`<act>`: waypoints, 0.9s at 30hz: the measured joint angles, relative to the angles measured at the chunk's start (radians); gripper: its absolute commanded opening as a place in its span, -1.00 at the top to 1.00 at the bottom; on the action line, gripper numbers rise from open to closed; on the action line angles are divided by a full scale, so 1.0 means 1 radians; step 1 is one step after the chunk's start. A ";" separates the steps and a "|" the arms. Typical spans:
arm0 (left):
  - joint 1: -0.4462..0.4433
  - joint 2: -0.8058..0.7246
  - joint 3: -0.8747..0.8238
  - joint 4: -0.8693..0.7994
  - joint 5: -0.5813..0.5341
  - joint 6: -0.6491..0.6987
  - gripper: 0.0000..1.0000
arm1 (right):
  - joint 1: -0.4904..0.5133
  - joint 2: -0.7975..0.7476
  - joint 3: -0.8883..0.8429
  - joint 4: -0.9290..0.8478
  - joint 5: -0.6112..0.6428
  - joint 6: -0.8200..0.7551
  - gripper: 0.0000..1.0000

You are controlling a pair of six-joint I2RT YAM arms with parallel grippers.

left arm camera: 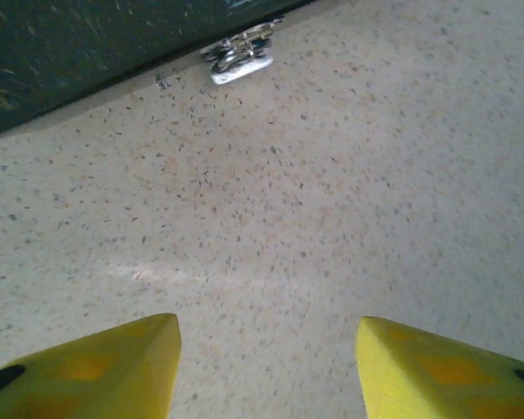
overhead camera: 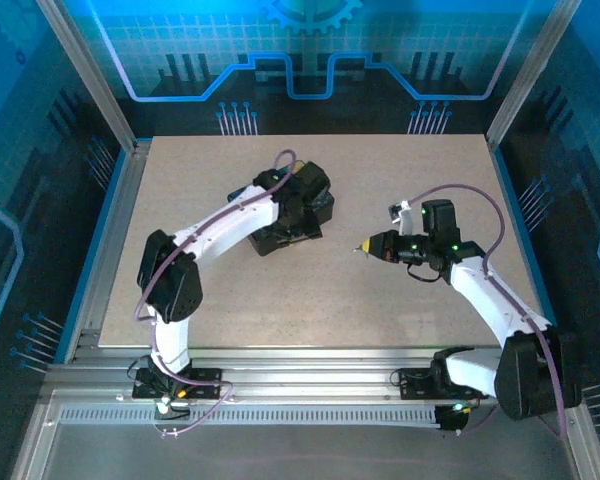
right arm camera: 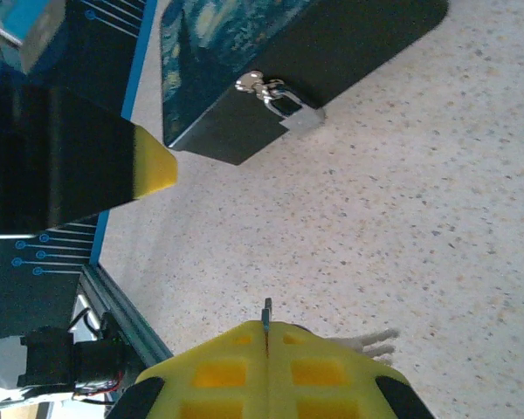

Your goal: Unlock the padlock with the key

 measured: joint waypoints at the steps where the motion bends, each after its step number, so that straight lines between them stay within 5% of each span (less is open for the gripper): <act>1: -0.004 0.019 -0.010 0.022 -0.026 -0.024 -0.16 | -0.008 0.010 0.003 -0.005 -0.001 -0.001 1.00; 18: -0.021 0.320 0.113 0.168 -0.371 -0.165 -0.15 | -0.063 0.089 0.039 -0.004 -0.042 -0.015 1.00; 27: -0.021 0.377 0.136 0.169 -0.443 -0.208 0.10 | -0.067 0.117 0.065 0.011 -0.053 -0.016 1.00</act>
